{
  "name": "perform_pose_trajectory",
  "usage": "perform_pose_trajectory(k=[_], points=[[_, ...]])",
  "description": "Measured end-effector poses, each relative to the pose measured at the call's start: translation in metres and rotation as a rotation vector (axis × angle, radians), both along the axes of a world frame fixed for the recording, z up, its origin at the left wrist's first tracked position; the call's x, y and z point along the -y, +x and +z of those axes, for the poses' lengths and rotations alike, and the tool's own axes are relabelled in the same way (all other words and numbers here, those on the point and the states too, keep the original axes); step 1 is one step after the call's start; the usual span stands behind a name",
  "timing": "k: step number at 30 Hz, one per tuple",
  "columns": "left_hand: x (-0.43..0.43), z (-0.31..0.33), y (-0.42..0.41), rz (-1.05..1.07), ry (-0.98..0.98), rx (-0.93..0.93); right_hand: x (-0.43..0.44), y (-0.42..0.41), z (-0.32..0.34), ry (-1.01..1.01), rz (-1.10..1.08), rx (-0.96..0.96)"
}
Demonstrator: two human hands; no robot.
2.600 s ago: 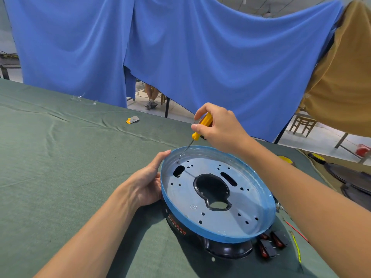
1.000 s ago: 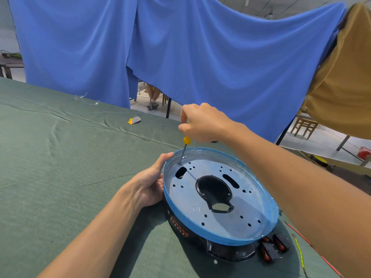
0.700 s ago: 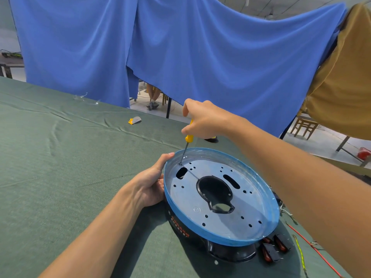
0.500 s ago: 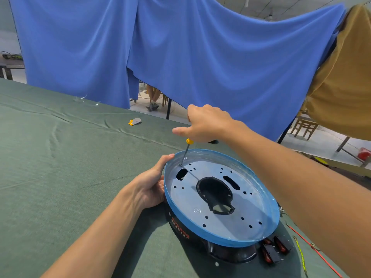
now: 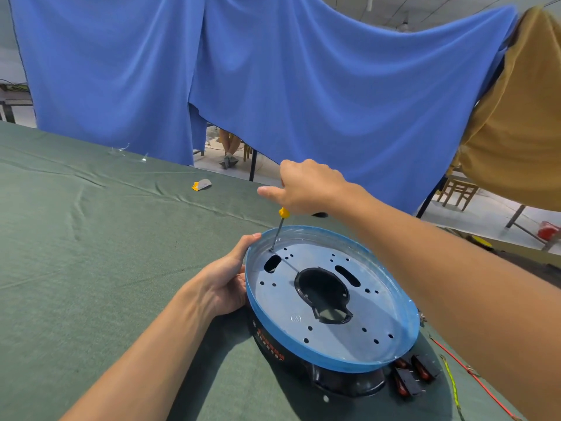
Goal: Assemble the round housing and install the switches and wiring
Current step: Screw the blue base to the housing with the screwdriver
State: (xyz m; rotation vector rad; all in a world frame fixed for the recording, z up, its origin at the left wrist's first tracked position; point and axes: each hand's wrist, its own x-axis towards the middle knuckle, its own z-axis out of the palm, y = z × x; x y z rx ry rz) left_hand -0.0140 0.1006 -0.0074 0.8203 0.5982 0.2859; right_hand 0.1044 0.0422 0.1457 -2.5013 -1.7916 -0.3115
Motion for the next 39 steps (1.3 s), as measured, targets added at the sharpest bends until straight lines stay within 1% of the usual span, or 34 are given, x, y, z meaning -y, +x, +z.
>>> perform_pose_trajectory(k=[2,4,6,11,14,18,20,25,27,31,35,36,39], points=[[0.0,0.001,0.0,-0.012,0.009,-0.004,0.002,0.0,0.009,-0.112,0.0,-0.105],[-0.002,0.002,-0.001,-0.013,0.044,-0.034,0.005,-0.001,0.016,-0.162,0.04,-0.135],[-0.006,0.005,-0.003,-0.018,0.092,-0.077,0.006,-0.001,0.016,-0.129,0.09,-0.151],[-0.009,0.011,-0.012,-0.105,0.249,-0.201,0.009,-0.001,0.012,-0.052,0.243,-0.243],[-0.007,0.014,-0.013,-0.1,0.385,-0.298,0.012,-0.001,0.012,-0.024,0.274,-0.26],[-0.004,0.026,-0.017,-0.085,0.673,-0.466,0.016,-0.002,0.011,-0.003,0.264,-0.277],[-0.005,0.029,-0.017,-0.091,0.781,-0.509,0.02,-0.003,0.01,0.0,0.27,-0.288],[-0.004,0.021,-0.018,-0.142,0.814,-0.436,0.025,-0.006,0.001,-0.041,0.299,-0.261],[-0.002,0.021,-0.018,-0.149,0.83,-0.439,0.026,-0.007,-0.002,-0.047,0.307,-0.255],[-0.003,0.024,-0.016,-0.14,0.885,-0.531,0.024,-0.01,-0.003,-0.047,0.324,-0.249],[-0.004,0.027,-0.015,-0.049,1.061,-0.788,0.023,-0.012,-0.004,-0.07,0.344,-0.235],[-0.005,0.027,-0.015,-0.029,1.099,-0.815,0.022,-0.013,-0.005,-0.072,0.349,-0.23],[-0.002,0.028,-0.015,0.007,1.115,-0.739,0.019,-0.012,-0.006,-0.062,0.357,-0.202]])
